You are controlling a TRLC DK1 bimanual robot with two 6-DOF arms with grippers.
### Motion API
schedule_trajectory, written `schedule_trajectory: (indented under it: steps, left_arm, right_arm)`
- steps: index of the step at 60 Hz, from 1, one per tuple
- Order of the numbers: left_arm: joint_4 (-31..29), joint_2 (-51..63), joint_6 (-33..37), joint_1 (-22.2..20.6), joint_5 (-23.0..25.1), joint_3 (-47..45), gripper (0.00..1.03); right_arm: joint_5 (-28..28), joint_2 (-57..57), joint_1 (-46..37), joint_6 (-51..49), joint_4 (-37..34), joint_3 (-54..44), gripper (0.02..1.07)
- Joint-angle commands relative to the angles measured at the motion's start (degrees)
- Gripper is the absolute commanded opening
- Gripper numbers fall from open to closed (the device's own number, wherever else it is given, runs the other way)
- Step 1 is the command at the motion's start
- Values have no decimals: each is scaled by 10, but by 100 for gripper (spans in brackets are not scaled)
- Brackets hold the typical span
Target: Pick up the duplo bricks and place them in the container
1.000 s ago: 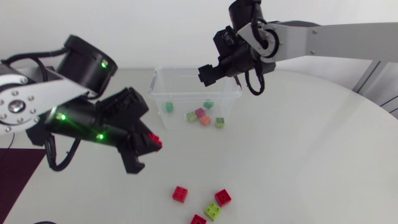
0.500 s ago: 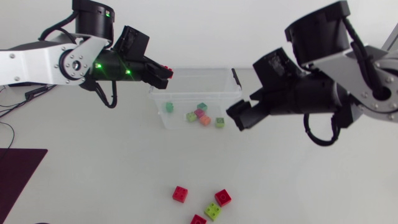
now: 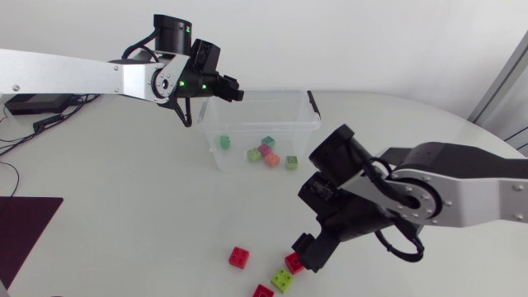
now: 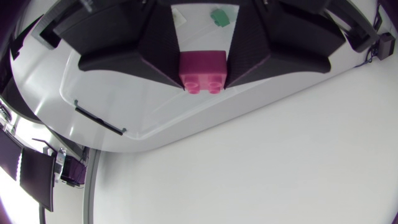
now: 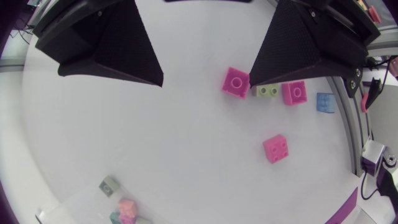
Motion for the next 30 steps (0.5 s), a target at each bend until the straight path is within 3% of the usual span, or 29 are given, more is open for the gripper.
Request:
schedule_trajectory:
  steps: [1,8,30]
  left_arm:
    - [-10,4,-15,0,-11,18,86]
    - [-58,-39,-4,-1,-12,-10,98]
    - [-97,-316,107,0,6,-228,98]
  right_arm:
    - [-4,37,12,22,-19,10,102]
    - [-2,76,27,41,-21,24,102]
    - [-2,161,37,73,-18,64,101]
